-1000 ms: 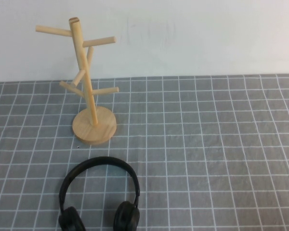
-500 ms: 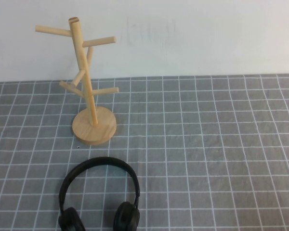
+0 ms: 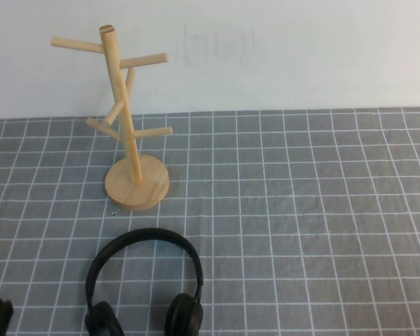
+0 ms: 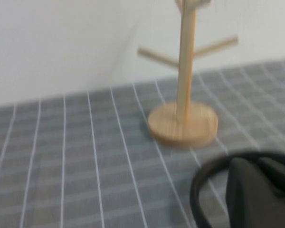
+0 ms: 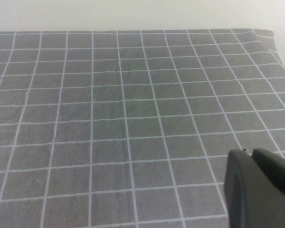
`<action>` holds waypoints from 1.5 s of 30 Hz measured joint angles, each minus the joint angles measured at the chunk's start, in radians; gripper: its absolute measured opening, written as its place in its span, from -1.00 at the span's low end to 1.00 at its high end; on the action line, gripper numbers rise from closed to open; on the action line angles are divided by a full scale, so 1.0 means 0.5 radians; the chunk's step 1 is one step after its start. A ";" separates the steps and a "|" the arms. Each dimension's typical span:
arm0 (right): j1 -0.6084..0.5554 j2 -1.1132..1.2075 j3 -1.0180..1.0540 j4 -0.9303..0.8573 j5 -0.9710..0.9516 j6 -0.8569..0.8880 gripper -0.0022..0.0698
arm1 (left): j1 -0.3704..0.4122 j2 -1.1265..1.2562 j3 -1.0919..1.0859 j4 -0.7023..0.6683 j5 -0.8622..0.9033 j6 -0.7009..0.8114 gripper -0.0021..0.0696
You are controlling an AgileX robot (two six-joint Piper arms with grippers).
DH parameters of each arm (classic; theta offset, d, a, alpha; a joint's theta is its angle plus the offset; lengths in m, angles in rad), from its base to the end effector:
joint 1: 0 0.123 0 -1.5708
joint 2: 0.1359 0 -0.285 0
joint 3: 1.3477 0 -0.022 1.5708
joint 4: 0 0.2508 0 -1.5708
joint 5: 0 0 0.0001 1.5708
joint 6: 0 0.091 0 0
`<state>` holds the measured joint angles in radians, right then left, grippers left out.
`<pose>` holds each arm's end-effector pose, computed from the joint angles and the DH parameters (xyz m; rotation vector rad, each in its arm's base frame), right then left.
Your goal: Take out the headphones from the headphone stand
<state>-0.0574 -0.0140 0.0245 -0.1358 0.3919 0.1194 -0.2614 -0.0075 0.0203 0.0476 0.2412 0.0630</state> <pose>0.0516 -0.0077 0.1708 0.0836 1.8815 -0.0923 0.0539 -0.0133 0.1849 0.3121 1.7102 -0.1019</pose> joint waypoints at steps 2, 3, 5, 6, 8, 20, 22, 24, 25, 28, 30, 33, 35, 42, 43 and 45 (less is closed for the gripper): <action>0.000 0.000 0.000 0.000 0.000 0.000 -0.96 | 0.000 0.000 0.008 -0.005 0.110 -0.016 -0.95; 0.000 0.000 0.000 0.000 0.000 0.000 -0.96 | 0.000 0.000 0.009 -0.009 0.161 -0.040 -0.95; 0.000 0.000 0.000 0.000 0.000 0.000 -0.96 | 0.000 0.000 0.009 -0.017 0.202 -0.083 -0.95; 0.000 0.000 0.000 0.000 0.000 0.000 -0.96 | 0.000 0.000 0.009 -0.020 0.206 -0.093 -0.95; 0.000 0.000 0.000 0.000 0.000 0.000 -0.96 | 0.000 0.000 0.009 -0.024 0.216 -0.105 -0.95; 0.000 0.000 0.000 0.000 0.000 0.000 -0.96 | 0.205 -0.006 0.005 -0.033 0.239 -0.238 -0.95; 0.000 0.000 0.000 0.000 0.000 0.000 -0.96 | 0.230 -0.009 0.005 -0.033 0.239 -0.267 -0.95; 0.000 0.000 0.000 0.000 0.000 0.000 -0.96 | 0.235 -0.009 0.005 -0.033 0.242 -0.272 -0.95; 0.000 0.000 0.000 0.000 0.000 0.000 -0.96 | 0.235 -0.009 0.005 -0.033 0.242 -0.267 -0.95; 0.000 0.000 0.000 0.000 0.000 0.000 -0.96 | 0.235 -0.009 0.005 -0.033 0.242 -0.254 -0.95; 0.000 0.000 0.000 0.000 0.000 0.000 -0.96 | 0.235 -0.009 0.005 -0.033 0.242 -0.254 -0.95; 0.000 0.000 0.000 0.000 0.000 0.000 -0.96 | 0.239 -0.009 0.005 -0.033 0.242 -0.249 -0.95; 0.000 0.000 0.000 0.000 0.000 0.000 -0.96 | 0.239 -0.009 0.005 -0.033 0.242 -0.246 -0.95; 0.000 0.000 0.000 0.000 0.000 0.000 -0.96 | 0.239 -0.009 0.005 -0.033 0.242 -0.246 -0.95; 0.000 0.000 0.000 0.000 0.000 0.000 -0.96 | 0.239 -0.009 0.005 -0.033 0.242 -0.246 -0.95; 0.000 0.000 0.000 0.000 0.000 0.000 -0.96 | 0.239 -0.009 0.005 -0.033 0.242 -0.246 -0.95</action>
